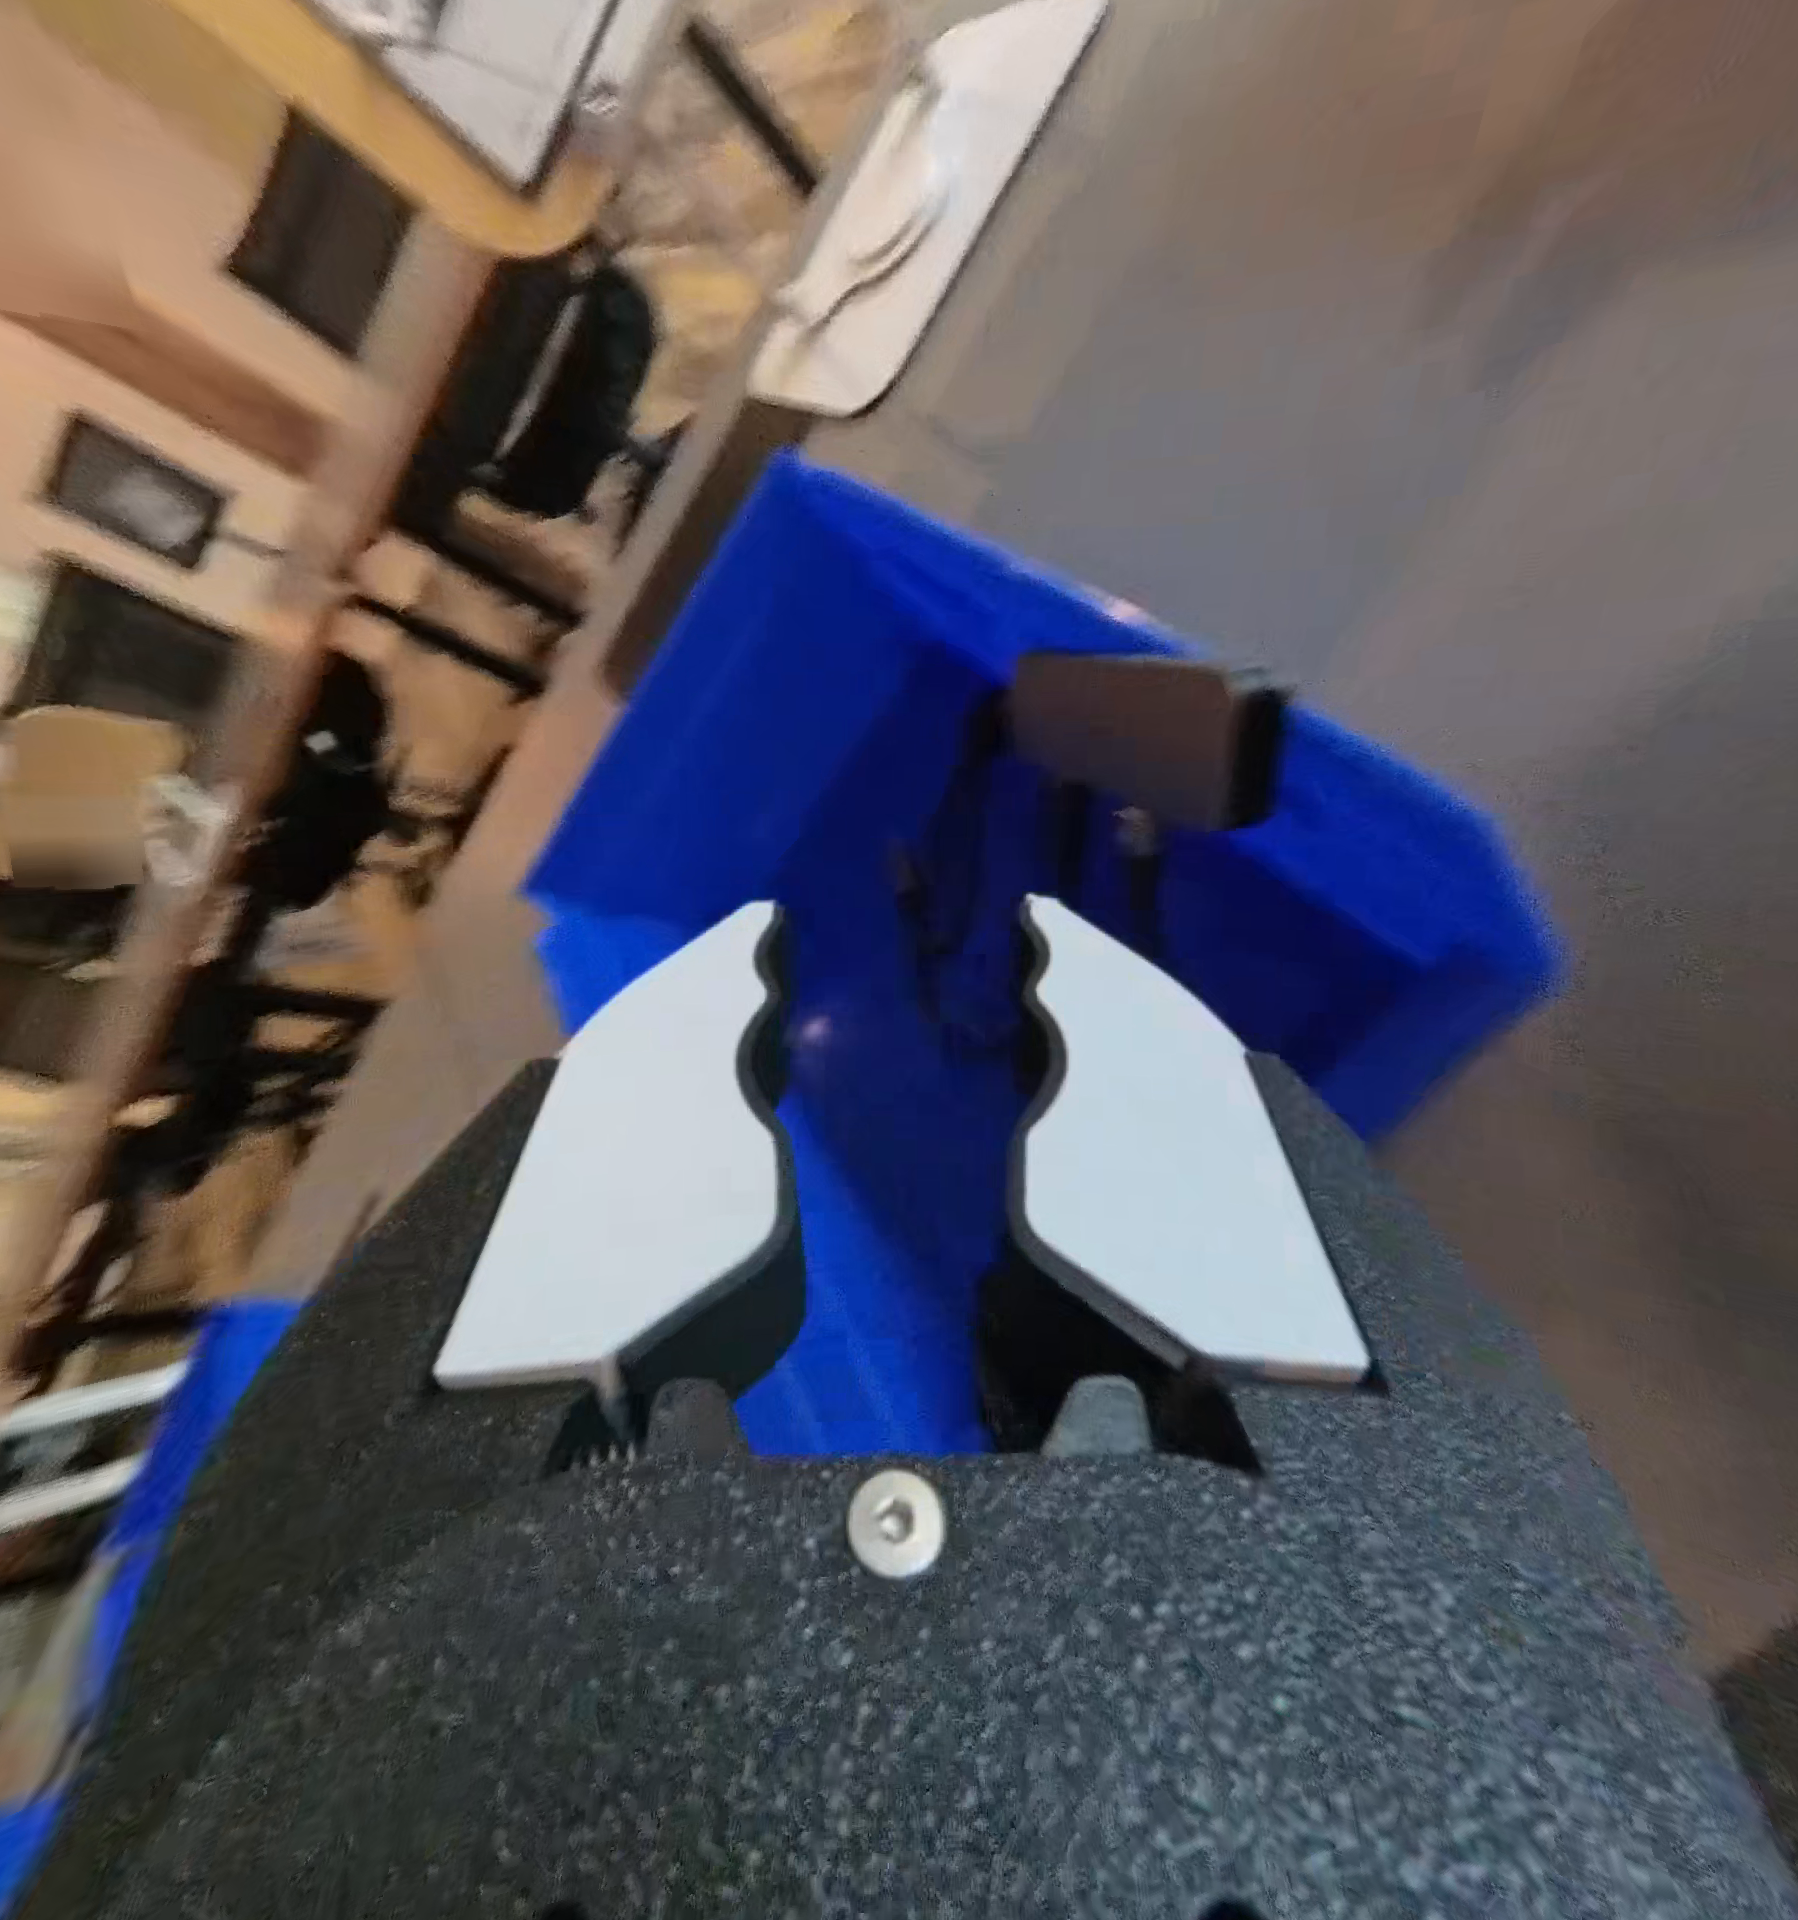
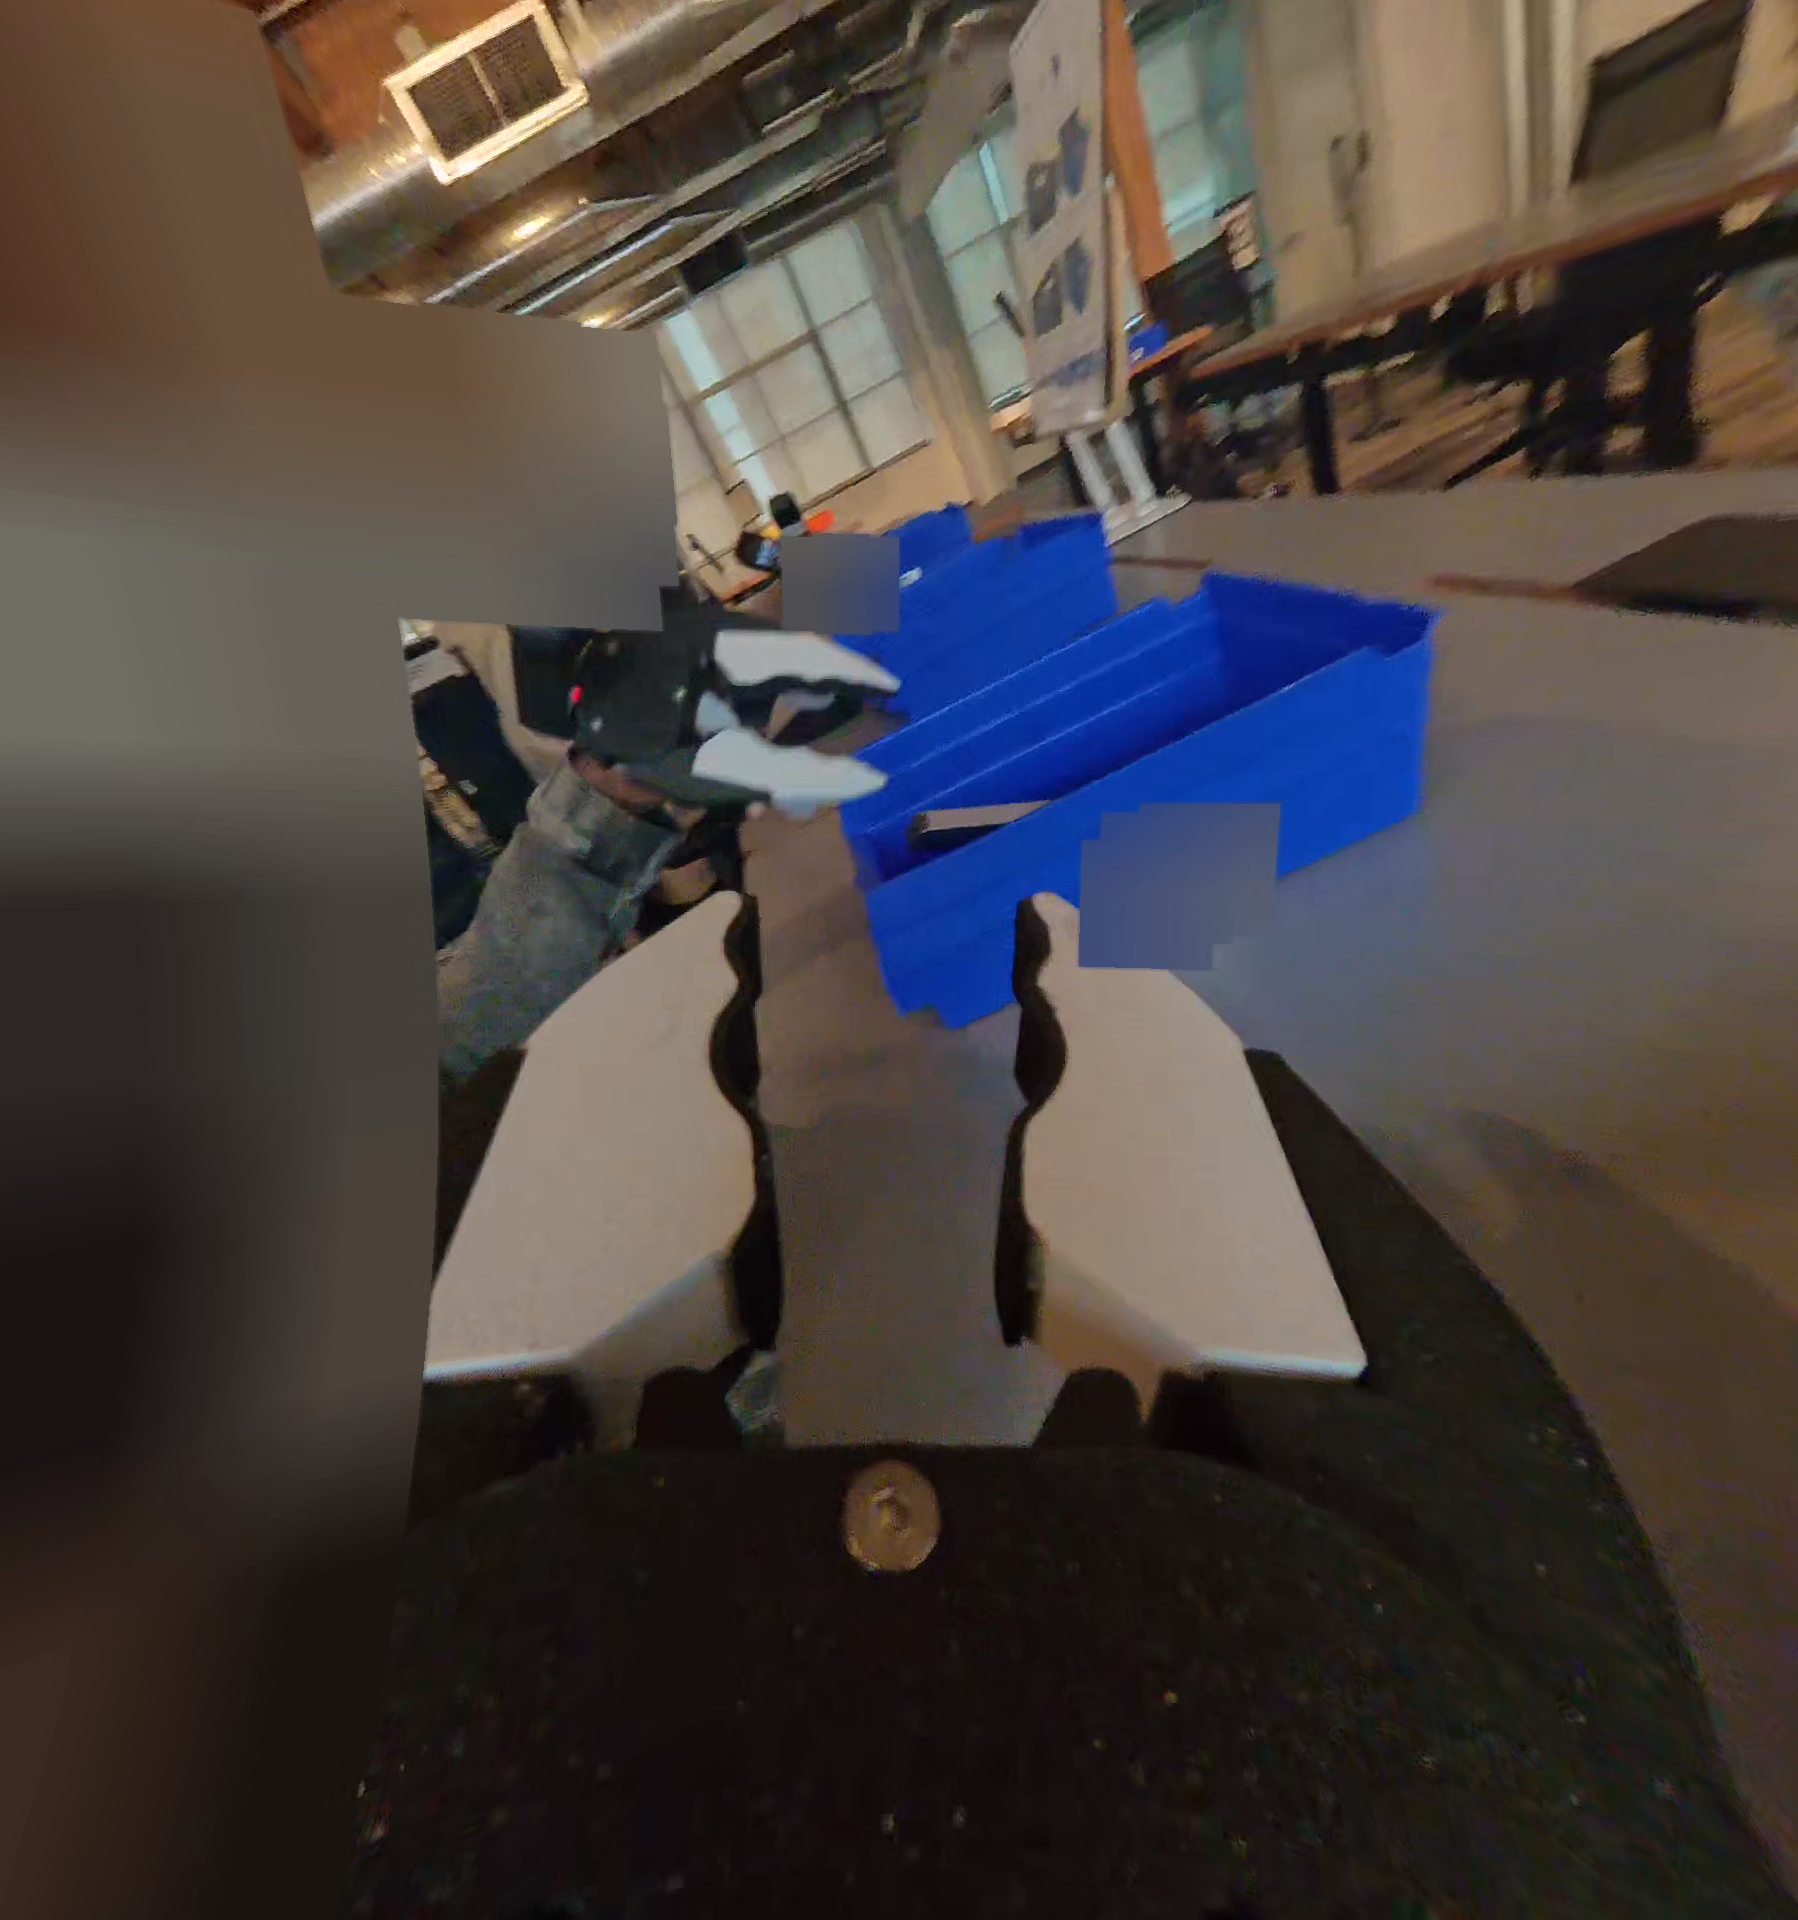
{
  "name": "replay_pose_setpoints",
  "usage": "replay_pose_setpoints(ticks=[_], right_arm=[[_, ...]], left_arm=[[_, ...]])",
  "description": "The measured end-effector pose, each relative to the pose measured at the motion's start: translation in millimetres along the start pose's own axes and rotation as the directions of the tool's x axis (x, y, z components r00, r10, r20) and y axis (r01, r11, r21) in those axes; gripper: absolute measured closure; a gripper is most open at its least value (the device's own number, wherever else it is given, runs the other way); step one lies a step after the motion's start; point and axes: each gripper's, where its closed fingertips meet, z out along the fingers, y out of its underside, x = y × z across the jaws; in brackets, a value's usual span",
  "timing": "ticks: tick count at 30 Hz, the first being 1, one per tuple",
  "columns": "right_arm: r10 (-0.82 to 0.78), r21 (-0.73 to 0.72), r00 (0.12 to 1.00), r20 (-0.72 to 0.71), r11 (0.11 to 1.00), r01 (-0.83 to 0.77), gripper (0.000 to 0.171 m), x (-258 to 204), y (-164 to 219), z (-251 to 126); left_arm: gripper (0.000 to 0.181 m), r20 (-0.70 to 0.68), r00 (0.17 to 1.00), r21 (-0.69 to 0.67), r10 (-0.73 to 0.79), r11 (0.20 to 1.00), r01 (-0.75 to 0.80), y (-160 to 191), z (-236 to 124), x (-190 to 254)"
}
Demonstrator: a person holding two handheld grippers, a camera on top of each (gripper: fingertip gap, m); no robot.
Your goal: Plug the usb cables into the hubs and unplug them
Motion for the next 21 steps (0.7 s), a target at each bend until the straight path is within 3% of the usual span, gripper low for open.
replay_pose_setpoints(ticks=[3,7,10,12,14,16,19,21], right_arm=[[-0.056,0.032,0.997,-0.05,0.998,0.058,0.126,1.7,-13.7,-17.2],[-0.087,0.059,0.992,-0.091,0.994,0.093,0.129,2.7,-23.0,-29.5],[-0.117,0.042,0.987,-0.113,0.992,0.123,0.128,2.3,-21.9,-31.2],[-0.136,0.033,0.983,-0.12,0.989,0.141,0.128,0.5,-21.0,-30.7],[-0.161,0.019,0.978,-0.133,0.986,0.165,0.128,-0.3,-19.3,-29.5],[-0.193,-0.014,0.969,-0.155,0.981,0.193,0.128,1.7,-14.5,-28.1],[-0.258,-0.082,0.95,-0.175,0.966,0.247,0.128,5.2,-4.0,-24.7],[-0.299,-0.12,0.939,-0.17,0.952,0.281,0.128,5.4,2.4,-19.9]], left_arm=[[0.134,-0.054,0.995,0.087,0.087,0.993,-0.082,-1.5,-2.2,31.4],[0.136,0.1,0.967,0.036,0.235,0.97,-0.24,8.5,13.8,48.7],[0.141,0.213,0.941,0.033,0.262,0.961,-0.275,0.7,25.7,45.4],[0.143,0.22,0.949,0.086,0.225,0.965,-0.248,-10.3,34.1,44.5],[0.167,0.193,0.965,0.153,0.18,0.966,-0.211,-23.0,39.1,45.9],[0.169,0.173,0.981,0.172,0.084,0.978,-0.114,-24.7,41.7,38.7],[0.169,0.264,0.954,0.29,-0.143,0.955,0.063,-28.7,21.4,-0.8],[0.169,0.255,0.909,0.431,-0.331,0.88,0.2,-35.6,-3.5,-28.4]])
